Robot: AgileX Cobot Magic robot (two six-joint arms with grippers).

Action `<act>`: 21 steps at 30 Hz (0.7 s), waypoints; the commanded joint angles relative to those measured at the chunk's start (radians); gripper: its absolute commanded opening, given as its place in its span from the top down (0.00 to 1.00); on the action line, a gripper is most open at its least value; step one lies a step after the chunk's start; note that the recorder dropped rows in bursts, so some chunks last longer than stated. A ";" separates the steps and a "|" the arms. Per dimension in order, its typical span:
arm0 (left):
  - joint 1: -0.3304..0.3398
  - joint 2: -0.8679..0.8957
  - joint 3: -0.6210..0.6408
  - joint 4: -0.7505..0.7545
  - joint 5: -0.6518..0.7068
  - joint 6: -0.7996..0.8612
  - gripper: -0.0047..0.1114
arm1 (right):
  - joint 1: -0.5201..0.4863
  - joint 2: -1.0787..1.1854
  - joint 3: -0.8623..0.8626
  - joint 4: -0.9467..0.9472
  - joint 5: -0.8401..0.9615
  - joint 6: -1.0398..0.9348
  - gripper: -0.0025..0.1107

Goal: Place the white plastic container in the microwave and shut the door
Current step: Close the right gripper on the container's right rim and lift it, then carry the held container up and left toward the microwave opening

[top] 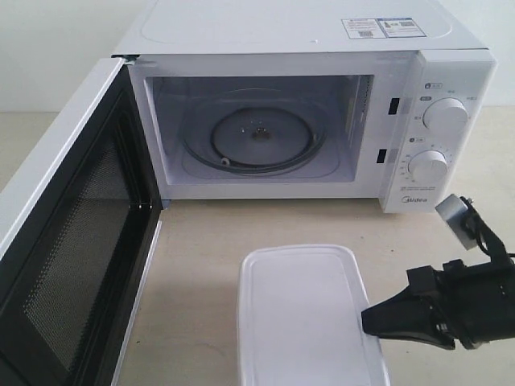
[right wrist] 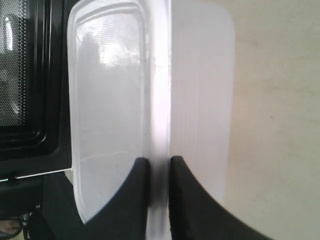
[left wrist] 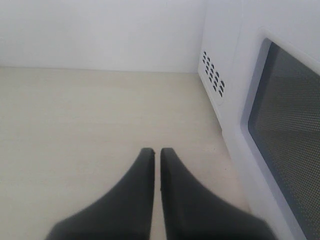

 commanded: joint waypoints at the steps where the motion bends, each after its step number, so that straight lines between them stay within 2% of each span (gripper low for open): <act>1: 0.003 -0.003 -0.001 -0.007 -0.007 -0.009 0.92 | 0.003 -0.040 -0.001 0.043 0.038 -0.021 0.98; 10: 0.003 -0.003 -0.001 -0.007 -0.007 -0.009 0.92 | 0.003 -0.099 -0.001 0.134 0.150 -0.047 0.98; 21: 0.003 -0.003 -0.001 -0.007 -0.007 -0.009 0.92 | 0.017 -0.117 -0.001 0.210 0.177 -0.069 0.98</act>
